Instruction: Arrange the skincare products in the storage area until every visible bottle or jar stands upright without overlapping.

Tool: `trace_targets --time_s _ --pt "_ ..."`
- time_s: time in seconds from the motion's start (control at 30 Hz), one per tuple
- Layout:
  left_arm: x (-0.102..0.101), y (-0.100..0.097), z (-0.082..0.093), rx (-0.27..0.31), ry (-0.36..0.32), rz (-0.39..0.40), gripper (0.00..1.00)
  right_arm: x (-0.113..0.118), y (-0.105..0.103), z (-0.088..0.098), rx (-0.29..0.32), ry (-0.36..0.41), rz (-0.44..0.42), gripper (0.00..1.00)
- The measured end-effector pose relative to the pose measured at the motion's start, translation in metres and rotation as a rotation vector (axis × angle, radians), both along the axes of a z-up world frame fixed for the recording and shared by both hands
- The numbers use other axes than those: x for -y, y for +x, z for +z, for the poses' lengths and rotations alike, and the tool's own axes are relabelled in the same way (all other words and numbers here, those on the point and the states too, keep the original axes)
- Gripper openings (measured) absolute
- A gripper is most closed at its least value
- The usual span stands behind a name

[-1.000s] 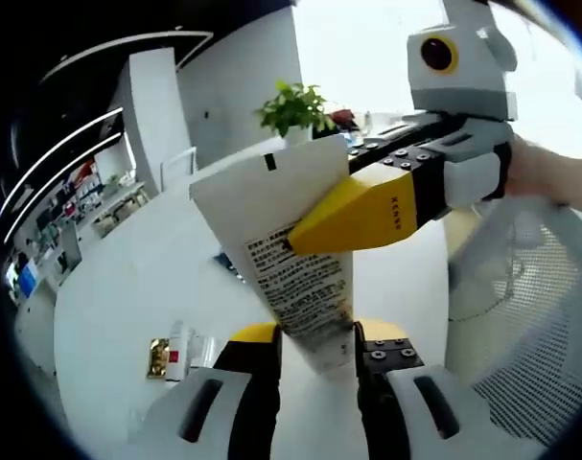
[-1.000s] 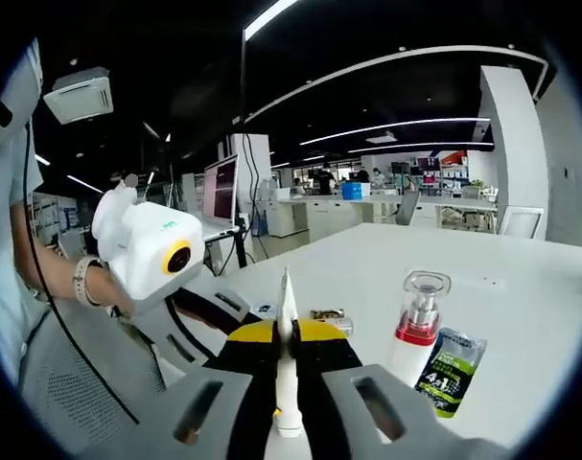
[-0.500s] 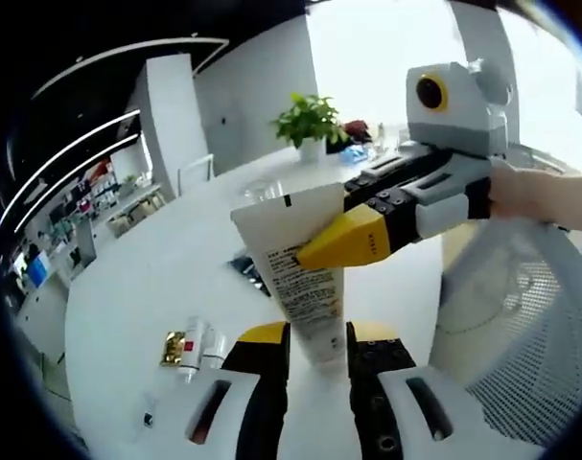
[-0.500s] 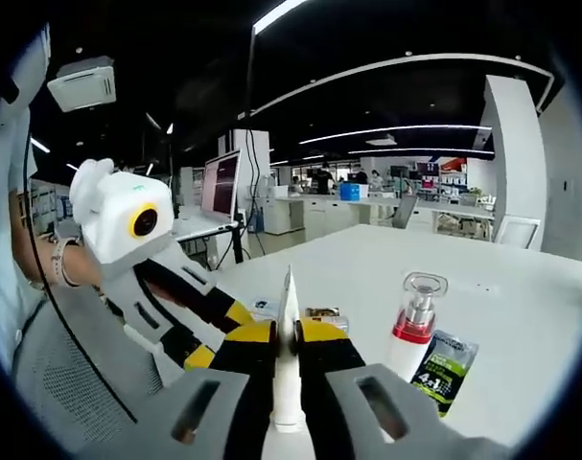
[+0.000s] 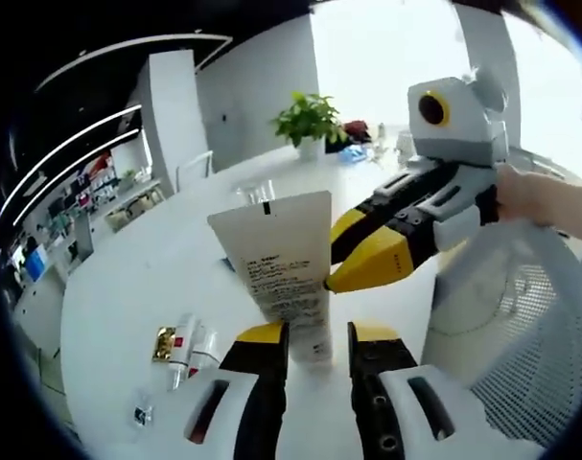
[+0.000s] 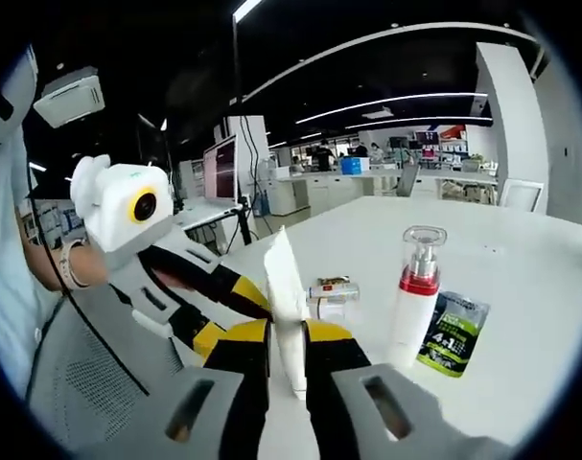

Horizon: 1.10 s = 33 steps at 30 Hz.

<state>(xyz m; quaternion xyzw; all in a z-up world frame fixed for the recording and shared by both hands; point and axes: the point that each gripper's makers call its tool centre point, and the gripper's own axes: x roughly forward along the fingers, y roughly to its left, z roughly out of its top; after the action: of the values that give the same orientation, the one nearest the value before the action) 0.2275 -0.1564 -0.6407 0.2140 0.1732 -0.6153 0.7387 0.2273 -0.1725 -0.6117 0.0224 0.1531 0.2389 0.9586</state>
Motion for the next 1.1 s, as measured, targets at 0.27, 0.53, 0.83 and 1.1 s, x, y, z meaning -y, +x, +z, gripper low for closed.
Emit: trace_targets --time_s 0.27,0.53,0.83,1.1 --pt "0.004 0.008 -0.005 0.027 0.033 -0.029 0.25 -0.011 0.0 -0.001 -0.021 0.033 0.042 0.06" --pt "0.014 0.013 -0.007 0.064 0.044 -0.071 0.24 -0.018 0.003 -0.002 -0.023 0.02 0.066 0.08" --pt "0.015 0.02 -0.017 0.088 0.071 -0.089 0.19 -0.02 0.005 -0.002 -0.017 0.014 0.067 0.07" --pt "0.018 0.021 -0.023 0.043 0.067 -0.091 0.2 -0.02 0.008 0.001 -0.011 0.042 0.061 0.09"
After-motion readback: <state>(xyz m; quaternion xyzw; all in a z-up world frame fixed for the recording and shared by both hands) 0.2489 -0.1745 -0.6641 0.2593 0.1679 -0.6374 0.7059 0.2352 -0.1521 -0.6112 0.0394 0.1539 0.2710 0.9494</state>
